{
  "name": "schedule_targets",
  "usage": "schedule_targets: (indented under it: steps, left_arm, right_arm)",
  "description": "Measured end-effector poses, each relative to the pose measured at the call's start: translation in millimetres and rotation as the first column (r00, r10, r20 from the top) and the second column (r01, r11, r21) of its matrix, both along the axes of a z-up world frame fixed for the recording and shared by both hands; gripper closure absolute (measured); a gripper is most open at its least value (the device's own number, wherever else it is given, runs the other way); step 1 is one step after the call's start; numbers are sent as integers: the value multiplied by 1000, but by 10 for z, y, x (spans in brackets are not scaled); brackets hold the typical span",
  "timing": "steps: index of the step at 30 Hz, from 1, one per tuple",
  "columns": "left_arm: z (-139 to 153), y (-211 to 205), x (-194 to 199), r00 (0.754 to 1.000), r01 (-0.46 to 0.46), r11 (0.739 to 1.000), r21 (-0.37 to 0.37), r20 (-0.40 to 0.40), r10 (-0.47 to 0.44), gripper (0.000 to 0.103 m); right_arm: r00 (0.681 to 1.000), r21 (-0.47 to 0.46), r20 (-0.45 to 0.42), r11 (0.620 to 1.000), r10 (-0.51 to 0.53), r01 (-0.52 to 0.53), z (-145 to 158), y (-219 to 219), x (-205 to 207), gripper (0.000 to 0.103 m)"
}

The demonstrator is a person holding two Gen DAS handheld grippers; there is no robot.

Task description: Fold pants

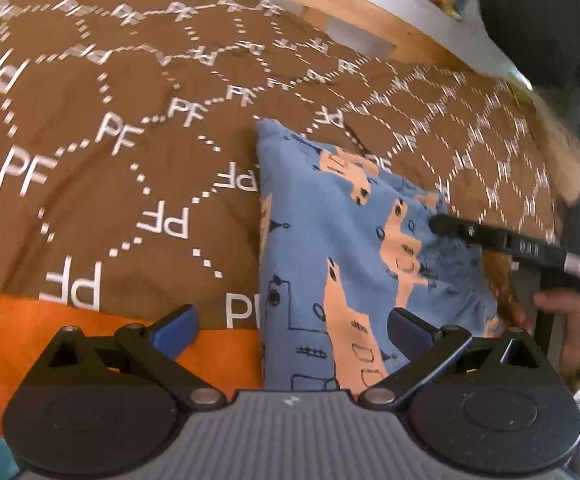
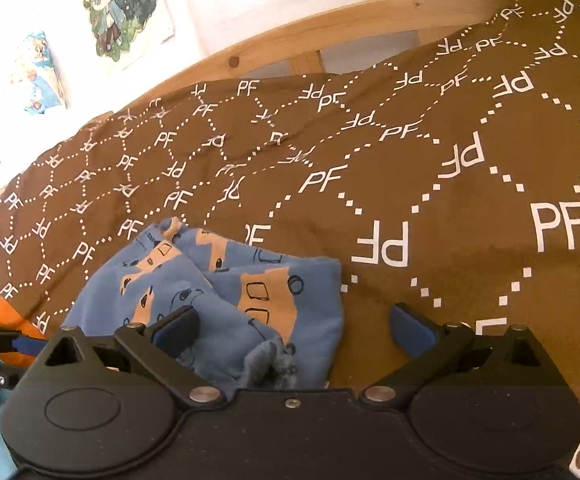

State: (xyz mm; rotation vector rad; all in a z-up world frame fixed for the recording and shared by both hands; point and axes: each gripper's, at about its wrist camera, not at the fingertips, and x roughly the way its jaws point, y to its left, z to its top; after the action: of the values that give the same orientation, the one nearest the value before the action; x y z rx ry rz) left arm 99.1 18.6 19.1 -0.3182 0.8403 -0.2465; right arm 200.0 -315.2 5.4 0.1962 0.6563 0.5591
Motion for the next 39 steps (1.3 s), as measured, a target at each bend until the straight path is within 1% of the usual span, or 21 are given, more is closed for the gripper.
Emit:
schedule_targets:
  steps: [1,3,4,5,6,7,8,10,14,16,18,20,21,22,23,25,27,28,31,34,39]
  left_arm:
    - [-5,24,-10,1000,-20,1000,-24,-2,20,0]
    - [-7,61,-20,999,-44,998,-54,-8,44,0]
    - [-7,69,-26,999,-49,997,-63,-13,48,0]
    - [-3,74,-31,999,-51,996,-69,-18,50,0]
    - [0,79,-37,998,-53,996,-73,-22,52,0]
    - [2,77,-43,998,-56,996,-76,-27,54,0]
    - [7,77,-51,998,-61,995,-78,-33,59,1]
    - [18,65,-59,996,-74,994,-76,-45,71,4]
    - [38,31,-61,993,-104,994,-46,-62,101,12]
    - [40,16,-55,991,-119,992,-29,-73,117,18]
    - [43,-16,-40,989,-124,992,6,-81,124,23]
    - [50,-53,-44,989,-120,992,43,-78,124,28]
    - [54,-67,-49,989,-118,991,57,-77,123,32]
    - [61,-82,-55,990,-115,991,64,-76,120,38]
    - [69,-98,-62,990,-111,992,60,-76,116,41]
    - [86,-121,-79,991,-103,993,49,-76,107,53]
    - [100,-164,-90,994,-82,995,53,-74,86,58]
    - [108,-189,-94,994,-74,995,62,-71,78,59]
    - [124,-235,-103,996,-60,995,73,-65,65,72]
    - [148,-269,-118,996,-66,994,90,-55,71,80]
    - [198,-339,-152,998,-59,990,125,-30,63,83]
  right_arm:
    - [1000,12,1,1000,-5,5,0,-19,-5,11]
    - [1000,39,-5,999,-12,12,-3,-47,-5,16]
    - [1000,47,-6,999,-13,14,-4,-57,-2,22]
    - [1000,54,-9,998,-13,14,-4,-63,-2,29]
    - [1000,58,-11,998,-13,14,-6,-54,2,34]
    - [1000,60,-15,998,-11,11,-8,-45,8,45]
    - [1000,59,-19,998,-10,11,-9,-27,15,49]
    - [1000,51,-16,999,-14,14,-11,-10,9,50]
    - [1000,51,-21,998,-22,23,-26,-24,14,58]
    - [999,48,-23,998,-31,32,-33,-32,18,65]
    - [999,42,-22,998,-35,36,-37,-26,10,71]
    - [999,31,-16,999,-31,32,-35,-9,-4,82]
    - [999,25,-12,999,-30,30,-32,-1,-12,83]
    - [1000,17,-6,999,-30,30,-27,11,-21,83]
    - [1000,10,0,1000,-29,29,-26,17,-27,84]
    - [999,-6,14,1000,-31,31,-16,38,-48,85]
    - [999,-22,28,999,-30,31,-5,58,-67,87]
    - [999,-33,39,999,-29,31,4,74,-82,88]
    - [996,-70,81,997,-25,31,43,126,-146,91]
    - [991,-114,132,993,-15,31,89,191,-224,93]
    - [979,-161,201,985,-22,55,170,260,-379,94]
